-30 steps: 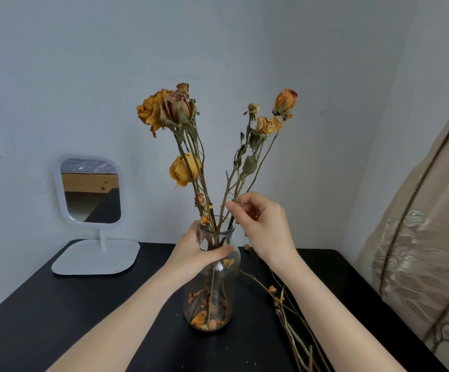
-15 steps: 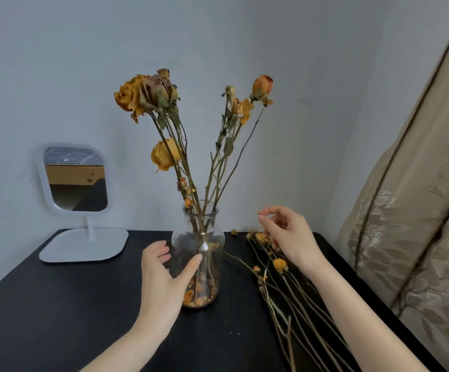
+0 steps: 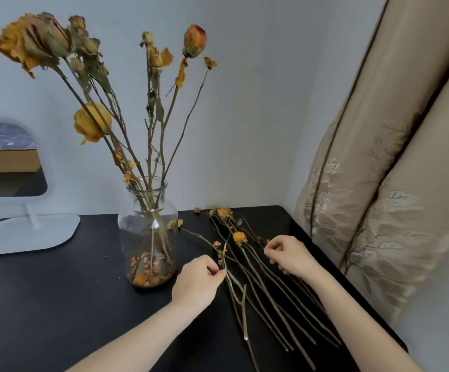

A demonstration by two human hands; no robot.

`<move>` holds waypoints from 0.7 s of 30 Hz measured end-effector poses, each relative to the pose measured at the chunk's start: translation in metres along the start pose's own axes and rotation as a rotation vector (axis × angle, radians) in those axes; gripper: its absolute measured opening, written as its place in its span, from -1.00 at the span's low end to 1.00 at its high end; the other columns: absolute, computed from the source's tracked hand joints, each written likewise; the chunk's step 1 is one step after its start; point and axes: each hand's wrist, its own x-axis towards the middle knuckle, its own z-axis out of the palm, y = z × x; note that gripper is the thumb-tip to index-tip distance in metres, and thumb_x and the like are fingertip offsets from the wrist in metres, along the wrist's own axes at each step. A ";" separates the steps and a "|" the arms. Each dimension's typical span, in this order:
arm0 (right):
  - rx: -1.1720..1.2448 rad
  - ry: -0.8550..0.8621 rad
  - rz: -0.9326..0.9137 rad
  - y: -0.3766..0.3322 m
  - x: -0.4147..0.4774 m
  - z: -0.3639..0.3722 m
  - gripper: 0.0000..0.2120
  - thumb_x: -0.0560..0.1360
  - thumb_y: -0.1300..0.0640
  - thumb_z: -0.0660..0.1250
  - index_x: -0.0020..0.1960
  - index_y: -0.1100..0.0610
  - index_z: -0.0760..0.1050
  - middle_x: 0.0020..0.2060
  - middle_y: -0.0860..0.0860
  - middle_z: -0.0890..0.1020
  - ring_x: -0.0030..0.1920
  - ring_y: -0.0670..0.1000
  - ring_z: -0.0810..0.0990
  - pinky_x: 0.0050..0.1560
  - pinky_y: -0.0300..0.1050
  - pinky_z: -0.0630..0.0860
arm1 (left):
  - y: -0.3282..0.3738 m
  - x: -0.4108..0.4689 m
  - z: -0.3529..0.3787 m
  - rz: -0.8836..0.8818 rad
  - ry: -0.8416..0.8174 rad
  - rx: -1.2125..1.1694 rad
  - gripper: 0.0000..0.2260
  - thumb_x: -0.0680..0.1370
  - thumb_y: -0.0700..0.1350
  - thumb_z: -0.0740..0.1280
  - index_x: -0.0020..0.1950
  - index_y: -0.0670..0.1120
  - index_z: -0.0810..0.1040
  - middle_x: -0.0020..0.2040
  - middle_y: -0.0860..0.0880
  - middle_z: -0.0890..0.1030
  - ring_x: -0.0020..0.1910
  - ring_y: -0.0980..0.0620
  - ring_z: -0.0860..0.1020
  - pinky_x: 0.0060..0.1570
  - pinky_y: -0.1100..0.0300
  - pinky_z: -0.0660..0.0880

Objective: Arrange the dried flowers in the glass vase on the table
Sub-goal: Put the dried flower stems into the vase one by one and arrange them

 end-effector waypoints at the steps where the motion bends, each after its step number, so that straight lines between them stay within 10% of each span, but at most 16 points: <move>1: -0.029 -0.013 -0.013 0.003 -0.001 0.002 -0.96 0.50 0.10 0.32 -0.10 0.05 0.54 -0.36 -0.06 0.59 -0.39 -0.16 0.51 -0.43 -0.34 0.38 | 0.003 0.006 0.003 -0.014 0.013 0.029 -0.89 0.52 0.06 0.31 -0.17 0.07 0.47 -0.33 0.08 0.53 -0.29 0.11 0.53 -0.23 0.17 0.47; 8: -0.119 -0.076 -0.077 0.003 0.000 0.021 -0.90 0.48 0.06 0.36 -0.05 0.07 0.53 -0.35 -0.07 0.57 -0.30 -0.12 0.55 -0.27 -0.30 0.45 | 0.015 0.027 0.018 -0.105 0.026 0.209 -0.66 0.48 0.11 0.34 -0.44 -0.01 0.44 -0.42 0.08 0.48 -0.37 0.07 0.51 -0.38 0.22 0.37; 14: -0.196 -0.068 -0.078 -0.003 0.003 0.029 -0.89 0.48 0.02 0.36 -0.08 0.03 0.49 -0.26 -0.05 0.56 -0.20 -0.04 0.57 -0.06 -0.10 0.58 | 0.014 0.035 0.023 -0.225 -0.015 0.206 -0.79 0.47 0.02 0.36 -0.25 -0.11 0.53 -0.29 0.00 0.56 -0.24 -0.01 0.57 -0.30 0.18 0.41; 21: -0.197 -0.007 -0.173 -0.009 0.001 0.038 -0.86 0.48 -0.03 0.34 -0.11 0.03 0.49 -0.36 -0.09 0.52 -0.32 -0.11 0.51 -0.20 -0.17 0.52 | 0.007 0.042 0.018 -0.274 -0.012 0.001 -0.66 0.45 -0.06 0.39 -0.47 -0.09 0.37 -0.50 0.00 0.34 -0.44 0.01 0.40 -0.34 0.17 0.37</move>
